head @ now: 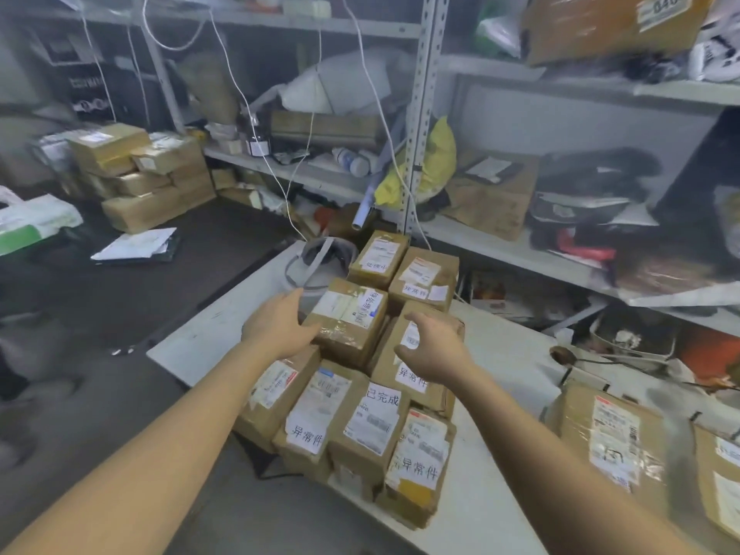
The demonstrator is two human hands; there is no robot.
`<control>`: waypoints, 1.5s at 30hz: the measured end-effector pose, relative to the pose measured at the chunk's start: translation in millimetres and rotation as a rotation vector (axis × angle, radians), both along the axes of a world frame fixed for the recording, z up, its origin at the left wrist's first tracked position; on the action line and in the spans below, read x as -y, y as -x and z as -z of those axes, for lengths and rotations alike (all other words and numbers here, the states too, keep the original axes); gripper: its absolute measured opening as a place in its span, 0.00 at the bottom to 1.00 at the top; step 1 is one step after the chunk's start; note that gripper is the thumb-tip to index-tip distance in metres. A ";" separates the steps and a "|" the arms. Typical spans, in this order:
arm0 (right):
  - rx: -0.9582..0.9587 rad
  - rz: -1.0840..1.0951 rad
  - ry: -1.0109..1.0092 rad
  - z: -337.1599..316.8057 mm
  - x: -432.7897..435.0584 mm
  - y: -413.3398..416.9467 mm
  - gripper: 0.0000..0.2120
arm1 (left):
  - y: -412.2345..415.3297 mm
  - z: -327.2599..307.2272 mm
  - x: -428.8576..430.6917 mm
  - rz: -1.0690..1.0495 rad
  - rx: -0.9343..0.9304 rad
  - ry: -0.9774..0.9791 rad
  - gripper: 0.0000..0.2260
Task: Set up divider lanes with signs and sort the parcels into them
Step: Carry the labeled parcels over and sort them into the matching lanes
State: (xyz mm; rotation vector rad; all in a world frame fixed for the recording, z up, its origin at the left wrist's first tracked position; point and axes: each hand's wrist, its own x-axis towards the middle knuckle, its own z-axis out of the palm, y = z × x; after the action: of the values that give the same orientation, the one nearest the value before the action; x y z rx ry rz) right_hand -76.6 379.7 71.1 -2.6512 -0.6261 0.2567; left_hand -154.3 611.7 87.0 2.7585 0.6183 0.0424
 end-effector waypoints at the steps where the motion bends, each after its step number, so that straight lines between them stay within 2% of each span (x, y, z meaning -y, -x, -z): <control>1: -0.017 0.006 -0.031 4.6 -9.6 -9.8 0.29 | -8.9 5.3 -4.7 -0.012 0.003 0.068 0.30; 7: -0.192 0.108 -0.179 35.1 -54.4 -56.0 0.21 | -63.3 35.3 -26.0 -0.036 -0.084 0.310 0.29; 15: -0.373 0.264 -0.297 72.9 -107.3 -68.0 0.23 | -100.7 77.7 -48.4 -0.001 -0.176 0.670 0.23; 25: -0.327 0.576 -0.418 58.9 -144.6 -64.5 0.23 | -127.1 94.1 -77.0 0.089 -0.043 0.800 0.28; 33: -0.235 0.677 -0.532 14.6 -141.2 -57.1 0.21 | -141.3 70.9 -86.3 0.223 0.046 0.810 0.28; 36: -0.215 0.707 -0.581 -3.5 -127.2 -50.4 0.18 | -142.4 55.4 -73.7 0.289 0.070 0.801 0.29; 41: -0.148 0.805 -0.628 -22.0 -84.3 -32.9 0.27 | -143.3 30.1 -31.9 0.407 0.093 0.826 0.34; 45: -0.108 0.857 -0.666 -34.4 -33.8 -16.5 0.24 | -136.9 19.2 21.6 0.478 0.056 0.877 0.33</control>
State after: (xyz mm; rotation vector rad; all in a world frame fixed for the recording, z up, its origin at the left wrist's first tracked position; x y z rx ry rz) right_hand -60.0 413.5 105.5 -1.9987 0.4232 -0.0620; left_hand -17.4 590.1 67.8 1.9607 -0.0694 -0.2081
